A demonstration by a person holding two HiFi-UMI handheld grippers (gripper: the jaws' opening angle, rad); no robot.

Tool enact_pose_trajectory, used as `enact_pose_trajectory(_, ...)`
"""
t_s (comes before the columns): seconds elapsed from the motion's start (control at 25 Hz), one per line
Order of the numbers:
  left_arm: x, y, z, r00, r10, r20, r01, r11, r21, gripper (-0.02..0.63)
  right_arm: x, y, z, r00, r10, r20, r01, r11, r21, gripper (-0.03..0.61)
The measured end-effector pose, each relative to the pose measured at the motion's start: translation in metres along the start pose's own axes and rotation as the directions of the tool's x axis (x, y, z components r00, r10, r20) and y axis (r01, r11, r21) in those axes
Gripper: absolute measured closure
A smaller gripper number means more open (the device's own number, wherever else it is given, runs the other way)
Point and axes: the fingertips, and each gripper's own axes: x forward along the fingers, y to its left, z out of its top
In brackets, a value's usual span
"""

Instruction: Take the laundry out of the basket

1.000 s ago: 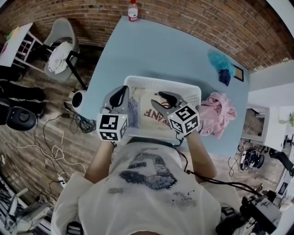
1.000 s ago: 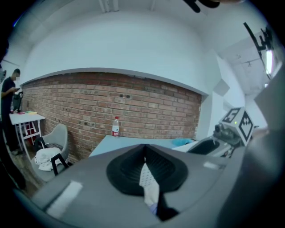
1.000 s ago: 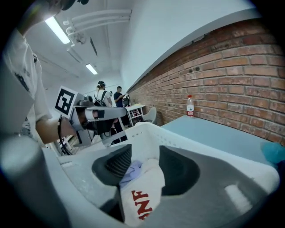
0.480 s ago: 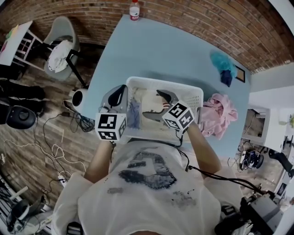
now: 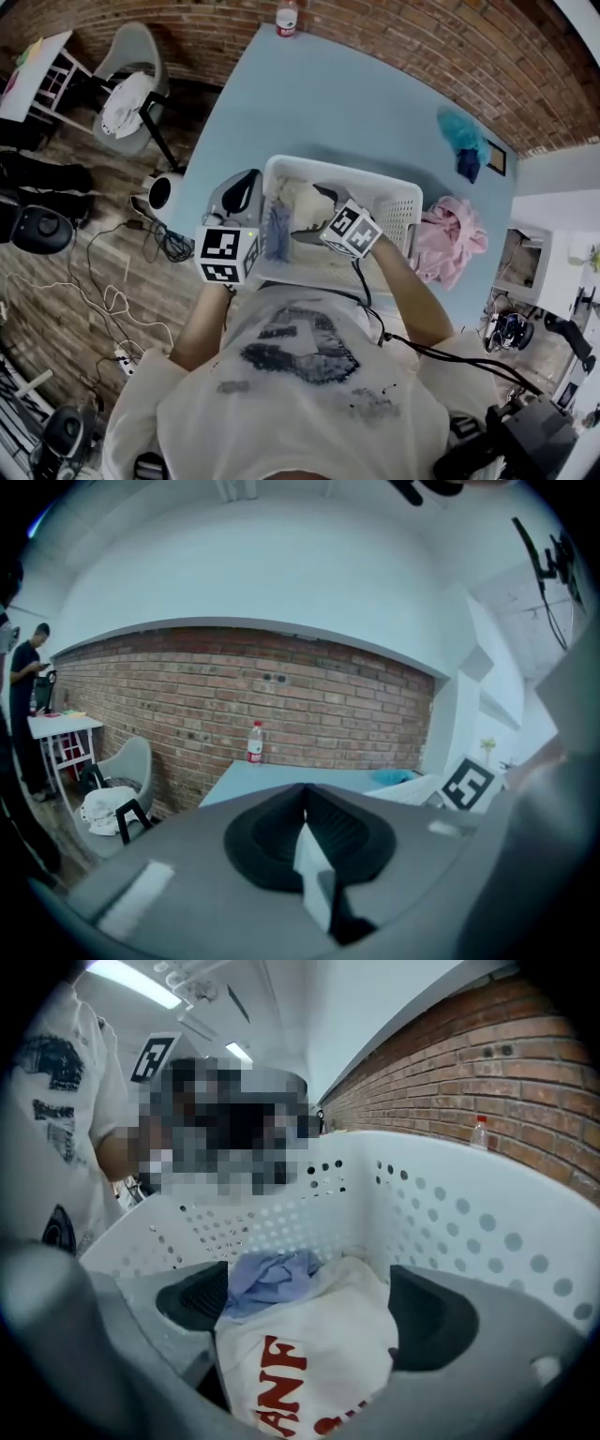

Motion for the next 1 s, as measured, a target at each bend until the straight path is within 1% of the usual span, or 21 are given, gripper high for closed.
enact_pose_trajectory(0.12, 0.001, 0.002, -0.002, 1.000, 0.004, -0.004, -0.004, 1.000, -0.004, 0.621, 0.015, -0.004, -0.017, 0.999, 0.007, -0.048, -0.009, 0.999, -0.039, 0.046)
enact_pose_trajectory(0.24, 0.002, 0.006, -0.004, 1.000, 0.009, -0.009, -0.009, 1.000, -0.007, 0.621, 0.028, -0.002, -0.032, 0.995, 0.034, -0.094, -0.039, 0.998, -0.045, 0.044)
enact_pose_trajectory(0.32, 0.002, 0.007, -0.006, 1.000, 0.013, -0.014, -0.013, 1.000, -0.009, 0.621, 0.034, 0.003, -0.042, 0.989, 0.057, -0.138, -0.065, 0.996, -0.053, 0.039)
enact_pose_trajectory(0.4, 0.002, 0.007, -0.007, 1.000, 0.016, -0.018, -0.017, 1.000, -0.010, 0.621, 0.040, 0.005, -0.052, 0.981, 0.067, -0.184, -0.083, 0.993, -0.080, 0.028)
enact_pose_trajectory(0.6, 0.002, 0.008, -0.008, 0.999, 0.021, -0.024, -0.022, 1.000, -0.013, 0.621, 0.048, 0.000, -0.074, 0.958, 0.029, -0.284, -0.074, 0.986, -0.149, 0.026)
enact_pose_trajectory(0.8, 0.004, 0.012, -0.010, 0.999, 0.021, -0.029, -0.022, 1.000, -0.016, 0.621, 0.057, -0.002, -0.085, 0.954, 0.022, -0.300, -0.064, 0.990, -0.129, 0.026)
enact_pose_trajectory(1.0, 0.003, 0.012, -0.011, 0.999, 0.017, -0.032, -0.018, 1.000, -0.021, 0.621, 0.063, 0.002, -0.095, 0.941, 0.037, -0.336, -0.075, 0.992, -0.100, 0.027)
